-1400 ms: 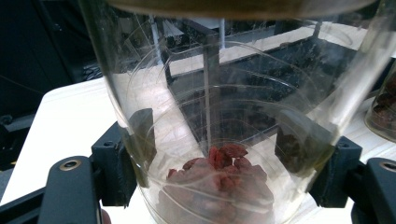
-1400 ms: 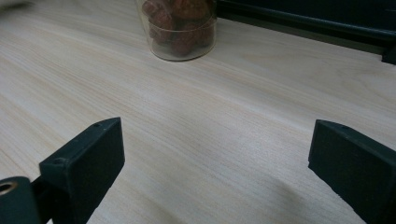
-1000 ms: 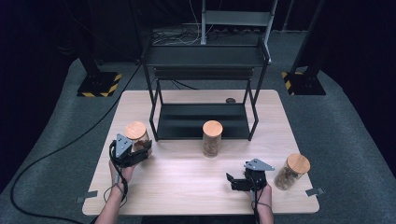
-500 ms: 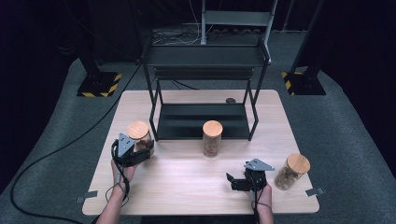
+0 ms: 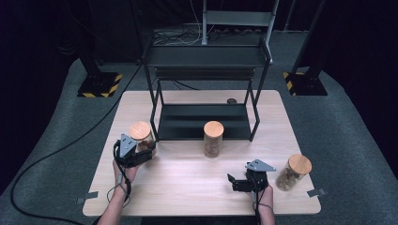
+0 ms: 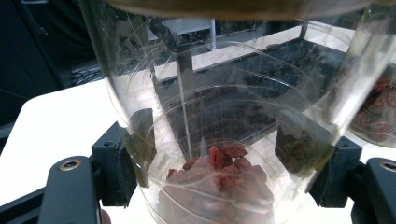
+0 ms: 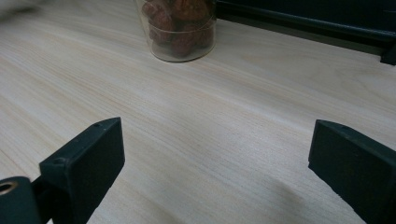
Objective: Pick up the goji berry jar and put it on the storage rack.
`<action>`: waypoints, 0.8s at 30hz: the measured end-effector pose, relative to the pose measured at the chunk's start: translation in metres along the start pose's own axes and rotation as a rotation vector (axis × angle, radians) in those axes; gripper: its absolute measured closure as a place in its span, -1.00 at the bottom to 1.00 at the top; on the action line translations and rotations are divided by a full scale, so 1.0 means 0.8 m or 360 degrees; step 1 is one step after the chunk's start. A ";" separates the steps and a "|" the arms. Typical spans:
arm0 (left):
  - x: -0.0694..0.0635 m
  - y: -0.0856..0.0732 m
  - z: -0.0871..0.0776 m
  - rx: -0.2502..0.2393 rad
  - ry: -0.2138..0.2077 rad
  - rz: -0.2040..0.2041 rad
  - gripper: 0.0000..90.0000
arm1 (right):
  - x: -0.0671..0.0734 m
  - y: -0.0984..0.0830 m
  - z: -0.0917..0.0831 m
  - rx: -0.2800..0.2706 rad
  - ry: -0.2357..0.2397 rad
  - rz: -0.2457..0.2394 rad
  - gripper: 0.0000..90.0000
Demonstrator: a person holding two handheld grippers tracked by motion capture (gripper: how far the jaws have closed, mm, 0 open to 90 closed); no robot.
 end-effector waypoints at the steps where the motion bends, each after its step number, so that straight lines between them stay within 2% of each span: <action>1: 0.000 0.000 0.000 0.0001 -0.0002 0.0000 -0.45 | 0.000 0.000 0.000 0.0000 0.0000 0.0000 -0.94; 24: -0.010 0.006 0.007 0.0003 -0.0041 0.0023 -0.45 | 0.000 0.000 0.001 0.0012 0.0006 -0.0002 -0.94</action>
Point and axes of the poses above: each handheld gripper's, and its own axes: z roughly forward along the jaws, y roughly out of its top, x roughly to its left, the point moved 3 cm from there along z, roughly forward along the jaws, and after that the axes turned 7 degrees about -y, right-handed, at the moved point
